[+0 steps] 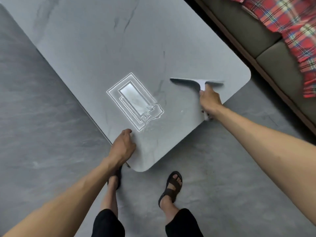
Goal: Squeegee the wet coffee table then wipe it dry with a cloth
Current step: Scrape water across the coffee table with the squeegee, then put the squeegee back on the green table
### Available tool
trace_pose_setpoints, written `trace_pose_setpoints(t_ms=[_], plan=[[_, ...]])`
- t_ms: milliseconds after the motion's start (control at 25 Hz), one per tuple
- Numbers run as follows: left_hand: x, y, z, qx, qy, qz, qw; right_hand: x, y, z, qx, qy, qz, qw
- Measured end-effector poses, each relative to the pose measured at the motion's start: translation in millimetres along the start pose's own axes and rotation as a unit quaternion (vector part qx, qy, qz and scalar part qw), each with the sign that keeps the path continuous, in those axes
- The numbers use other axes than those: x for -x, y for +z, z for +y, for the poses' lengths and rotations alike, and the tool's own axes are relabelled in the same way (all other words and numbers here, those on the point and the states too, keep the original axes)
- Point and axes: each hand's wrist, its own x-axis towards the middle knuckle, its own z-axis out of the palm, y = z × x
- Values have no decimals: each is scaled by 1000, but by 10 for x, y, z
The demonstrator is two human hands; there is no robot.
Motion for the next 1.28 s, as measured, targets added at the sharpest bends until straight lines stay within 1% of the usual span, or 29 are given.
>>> trace_pose_setpoints(t_ms=[120, 160, 280, 400, 520, 600, 640, 680, 720, 800, 840, 880, 960, 1080, 1160, 1280], plan=[[288, 115, 94, 32, -18, 23, 999, 228, 105, 176, 13, -6, -41, 999], [347, 117, 131, 42, -19, 30, 998, 332, 140, 241, 13, -6, -44, 999], [777, 138, 174, 92, -56, 54, 993, 788, 207, 389, 9, -43, -36, 998], [1229, 130, 143, 140, -81, 53, 985, 1284, 255, 514, -8, -63, -23, 998], [1612, 129, 96, 190, -83, 33, 978, 1658, 325, 564, 22, -66, -32, 997], [1920, 133, 23, 205, -78, 33, 975, 1923, 362, 542, -5, -76, -51, 996], [2103, 138, -11, 221, -74, 35, 972, 2100, 378, 533, -43, -73, -76, 994], [2309, 147, -38, 243, -68, 35, 967, 2318, 389, 535, -94, -56, -115, 987], [2560, 159, -71, 263, -62, 36, 962, 2581, 394, 544, -153, -25, -167, 974], [3055, 180, -130, 288, -53, 30, 956, 3131, 400, 542, -258, 47, -279, 924], [3403, 194, -178, 300, -53, 26, 952, 3476, 406, 560, -277, 58, -327, 902], [3772, 208, -238, 311, -52, 24, 949, 3821, 429, 582, -278, 55, -363, 888], [4546, 233, -371, 345, -51, 30, 937, 4518, 496, 635, -268, 42, -409, 871], [5696, 302, -553, 414, -80, 59, 905, 5530, 629, 777, -224, 36, -451, 863], [6267, 404, -672, 413, -107, 89, 900, 6049, 730, 854, -195, 23, -474, 858], [7122, 638, -883, 400, -166, 163, 886, 6819, 891, 991, -117, -45, -510, 851]])
